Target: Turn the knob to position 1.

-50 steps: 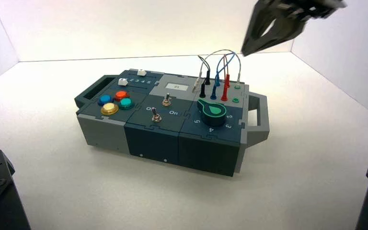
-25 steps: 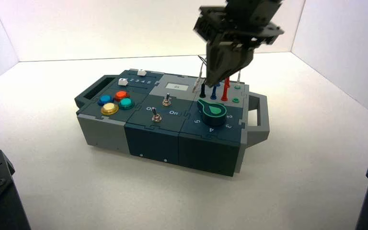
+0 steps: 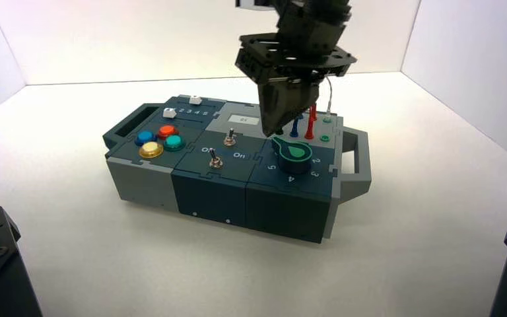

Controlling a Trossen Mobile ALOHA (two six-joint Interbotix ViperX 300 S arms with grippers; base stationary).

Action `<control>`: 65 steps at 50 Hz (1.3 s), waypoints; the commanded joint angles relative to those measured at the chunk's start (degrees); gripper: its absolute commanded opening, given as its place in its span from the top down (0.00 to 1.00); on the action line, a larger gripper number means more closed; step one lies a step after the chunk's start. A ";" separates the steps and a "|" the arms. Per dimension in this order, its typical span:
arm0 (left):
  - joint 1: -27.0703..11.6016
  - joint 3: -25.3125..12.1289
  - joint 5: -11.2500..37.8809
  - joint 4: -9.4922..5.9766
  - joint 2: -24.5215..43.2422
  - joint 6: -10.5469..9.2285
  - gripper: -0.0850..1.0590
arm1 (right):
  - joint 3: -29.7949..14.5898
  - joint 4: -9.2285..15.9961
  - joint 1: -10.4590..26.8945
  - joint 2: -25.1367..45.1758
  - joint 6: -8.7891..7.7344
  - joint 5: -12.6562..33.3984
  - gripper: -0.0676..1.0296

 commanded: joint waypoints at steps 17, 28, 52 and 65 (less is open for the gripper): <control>0.26 -0.70 -0.62 0.00 0.18 0.09 0.95 | -2.29 0.35 0.26 3.25 0.00 -0.70 0.96; 0.26 -0.70 -0.62 0.00 0.00 0.09 0.95 | -3.16 0.00 0.00 4.13 -0.09 -1.58 0.96; 0.26 -0.62 -0.62 0.00 0.00 0.09 0.95 | -4.22 -0.44 -1.93 5.36 -0.09 -1.58 0.96; 0.26 -0.62 -0.62 0.00 0.00 0.09 0.95 | -4.22 -0.70 -3.16 5.45 -0.09 -1.58 0.96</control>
